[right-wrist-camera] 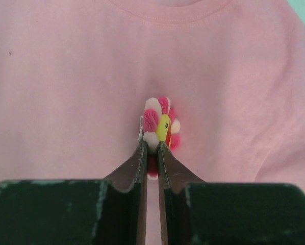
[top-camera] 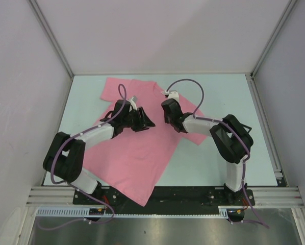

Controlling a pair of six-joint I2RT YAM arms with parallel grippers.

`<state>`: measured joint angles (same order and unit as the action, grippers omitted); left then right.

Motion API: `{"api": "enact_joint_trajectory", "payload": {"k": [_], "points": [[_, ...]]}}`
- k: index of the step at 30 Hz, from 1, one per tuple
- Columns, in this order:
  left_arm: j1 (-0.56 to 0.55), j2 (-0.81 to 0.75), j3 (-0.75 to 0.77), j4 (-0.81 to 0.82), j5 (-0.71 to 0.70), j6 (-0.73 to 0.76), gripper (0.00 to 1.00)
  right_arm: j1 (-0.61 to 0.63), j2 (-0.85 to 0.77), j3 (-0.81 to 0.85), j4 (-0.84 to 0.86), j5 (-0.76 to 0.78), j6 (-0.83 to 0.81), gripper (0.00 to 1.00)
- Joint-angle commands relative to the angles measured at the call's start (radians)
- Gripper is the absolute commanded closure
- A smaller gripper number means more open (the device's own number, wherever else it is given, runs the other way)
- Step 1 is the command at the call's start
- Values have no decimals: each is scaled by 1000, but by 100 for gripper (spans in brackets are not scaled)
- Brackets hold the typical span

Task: Remove the brooch from the garment

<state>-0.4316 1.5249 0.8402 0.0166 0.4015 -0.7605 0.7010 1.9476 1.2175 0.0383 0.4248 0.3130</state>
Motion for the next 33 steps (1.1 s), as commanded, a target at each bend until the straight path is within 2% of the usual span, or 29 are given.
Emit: {"api": "enact_joint_trajectory", "payload": {"k": [1, 4, 12, 16, 20, 23, 25, 29, 33], "points": [[-24, 60, 63, 74, 36, -39, 50, -37, -55, -82, 9, -67, 57, 89], [-38, 99, 92, 80, 42, -39, 51, -60, -75, -124, 32, -110, 64, 87], [-48, 153, 164, 57, 36, -36, 50, -90, -99, -184, 120, -244, 70, 89], [-48, 181, 198, 42, 37, -33, 50, -106, -96, -188, 130, -279, 87, 96], [-48, 216, 258, 3, 42, -20, 56, -120, -108, -207, 150, -297, 100, 98], [-47, 265, 324, -9, 68, -17, 65, -130, -116, -220, 161, -313, 104, 100], [-47, 291, 371, -44, 86, -17, 67, -132, -116, -233, 166, -319, 109, 100], [-44, 355, 441, -87, 97, -11, 64, -152, -127, -265, 183, -346, 132, 100], [-45, 400, 467, -63, 123, -33, 64, -170, -142, -289, 181, -360, 181, 100]]}}
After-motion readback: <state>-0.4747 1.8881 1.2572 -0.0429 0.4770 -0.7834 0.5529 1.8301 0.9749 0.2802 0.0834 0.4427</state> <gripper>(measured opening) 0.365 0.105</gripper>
